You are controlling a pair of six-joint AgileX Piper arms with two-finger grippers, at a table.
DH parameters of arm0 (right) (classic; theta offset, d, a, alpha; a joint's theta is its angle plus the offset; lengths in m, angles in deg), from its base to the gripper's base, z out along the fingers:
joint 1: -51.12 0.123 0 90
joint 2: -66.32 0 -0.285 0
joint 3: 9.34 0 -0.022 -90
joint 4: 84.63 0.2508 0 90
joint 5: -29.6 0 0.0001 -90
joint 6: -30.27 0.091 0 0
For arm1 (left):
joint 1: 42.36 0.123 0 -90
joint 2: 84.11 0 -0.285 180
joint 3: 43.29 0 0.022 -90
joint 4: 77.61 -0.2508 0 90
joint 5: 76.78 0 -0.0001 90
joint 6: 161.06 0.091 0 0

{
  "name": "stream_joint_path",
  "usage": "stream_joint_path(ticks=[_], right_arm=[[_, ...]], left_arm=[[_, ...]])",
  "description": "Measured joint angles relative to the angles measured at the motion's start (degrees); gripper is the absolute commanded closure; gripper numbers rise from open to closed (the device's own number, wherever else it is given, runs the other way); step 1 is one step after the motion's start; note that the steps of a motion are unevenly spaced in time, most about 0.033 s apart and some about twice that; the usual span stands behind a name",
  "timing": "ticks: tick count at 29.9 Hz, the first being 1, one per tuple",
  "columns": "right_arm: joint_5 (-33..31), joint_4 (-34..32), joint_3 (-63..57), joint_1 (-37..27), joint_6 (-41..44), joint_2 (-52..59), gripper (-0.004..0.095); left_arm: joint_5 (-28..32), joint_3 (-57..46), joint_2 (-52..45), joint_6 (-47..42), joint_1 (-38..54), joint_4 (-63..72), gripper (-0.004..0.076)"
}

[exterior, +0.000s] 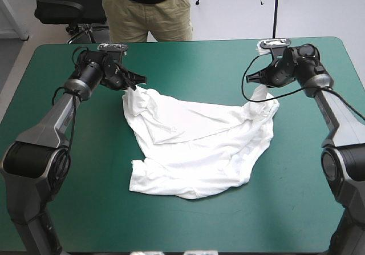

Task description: Fold the cloth

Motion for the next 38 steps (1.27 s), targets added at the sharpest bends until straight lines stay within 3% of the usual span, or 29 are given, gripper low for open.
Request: stream_joint_path(ticks=[5, 8, 10, 14, 16, 17, 21, 31, 38], right_arm=[[3.31, 0.0, 0.0, -0.23, 0.0, -3.72, 0.0916], [3.84, 0.0, 0.0, -0.23, 0.0, -4.88, 0.0843], [3.84, 0.0, 0.0, -0.26, 0.0, -5.11, 0.0724], [3.37, 0.54, 0.25, -0.29, 0.0, -5.17, 0.0437], [0.96, 2.41, 1.04, -0.64, -0.73, -5.17, 0.0353], [-1.07, 3.6, 1.64, -0.9, -1.09, -5.17, 0.0345], [-7.47, 5.42, 2.45, -1.75, -3.39, -3.85, 0.0359], [-15.16, 5.42, 2.5, -2.06, -5.21, 11.68, 0.0422], [-16.35, 4.54, -4.43, -2.06, -5.33, 23.15, 0.0427]], left_arm=[[0.4, 0.0, 3.58, -0.04, 0.8, 0.06, 0.0741], [0.74, 0.0, 5.07, -0.43, 0.8, 0.06, 0.0722], [0.51, 0.0, 5.41, -0.68, 0.8, 0.12, 0.0626], [-2.73, 0.05, 5.27, 1.53, 1.08, 2.78, 0.0312], [-5.03, 0.4, 4.88, 3.98, 1.69, 5.64, 0.0187], [-6.52, 0.65, 4.3, 5.42, 2.04, 6.57, 0.0162], [-10.98, 1.01, -0.95, 8.18, 3.43, 7.3, 0.0177], [-14.8, 0.86, -21.69, 10.2, 3.6, 8.3, 0.0277], [-16.63, -7.97, -31.5, 10.38, -1.5, 5.83, 0.0277]])
